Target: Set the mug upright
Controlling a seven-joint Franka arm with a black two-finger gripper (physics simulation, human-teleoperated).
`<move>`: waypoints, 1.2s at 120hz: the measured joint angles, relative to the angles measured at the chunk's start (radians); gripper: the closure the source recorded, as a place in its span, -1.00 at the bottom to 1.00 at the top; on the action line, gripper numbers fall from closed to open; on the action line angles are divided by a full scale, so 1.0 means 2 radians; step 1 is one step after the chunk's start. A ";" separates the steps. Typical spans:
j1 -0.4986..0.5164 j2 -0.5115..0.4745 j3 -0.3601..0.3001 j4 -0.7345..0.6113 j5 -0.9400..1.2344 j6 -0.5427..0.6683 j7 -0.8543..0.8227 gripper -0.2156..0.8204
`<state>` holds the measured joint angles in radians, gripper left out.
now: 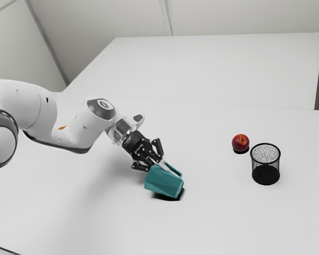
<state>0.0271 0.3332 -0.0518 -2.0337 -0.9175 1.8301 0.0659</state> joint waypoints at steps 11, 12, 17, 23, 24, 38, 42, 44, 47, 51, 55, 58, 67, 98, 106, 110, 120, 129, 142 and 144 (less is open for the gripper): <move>0.000 -0.002 -0.007 0.006 0.007 0.005 -0.003 0.84; -0.001 -0.002 -0.007 0.007 0.008 0.005 -0.003 0.85; -0.001 -0.003 -0.008 0.009 0.010 0.007 -0.005 0.86; -0.004 -0.006 -0.009 0.010 0.014 0.008 -0.007 0.88; -0.005 -0.006 -0.009 0.010 0.015 0.008 -0.007 0.88; -0.011 -0.013 -0.009 0.011 0.028 0.014 -0.012 0.91; -0.015 -0.018 -0.009 0.011 0.037 0.017 -0.014 0.91; -0.017 -0.022 -0.009 0.011 0.043 0.019 -0.014 0.91; -0.021 -0.029 -0.009 0.011 0.057 0.023 -0.015 0.92; -0.027 -0.039 -0.009 0.011 0.078 0.029 -0.017 0.92; -0.031 -0.050 -0.009 0.011 0.103 0.035 -0.018 0.92; -0.033 -0.058 -0.009 0.011 0.122 0.040 -0.019 0.92; -0.037 -0.077 -0.009 0.011 0.183 0.055 -0.023 0.93; -0.046 -0.103 -0.009 0.013 0.384 0.110 -0.030 0.93; -0.046 -0.105 -0.009 0.013 0.421 0.121 -0.031 0.93; -0.046 -0.105 -0.009 0.013 0.437 0.127 -0.031 0.93; -0.047 -0.106 -0.009 0.012 0.477 0.141 -0.032 0.93; -0.049 -0.105 -0.009 0.010 0.507 0.155 -0.033 0.93; -0.050 -0.103 -0.009 0.007 0.529 0.171 -0.033 0.93; -0.050 -0.102 -0.009 0.006 0.531 0.174 -0.033 0.93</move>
<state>-0.0723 0.1296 -0.0705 -2.0215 0.1440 2.1785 -0.0006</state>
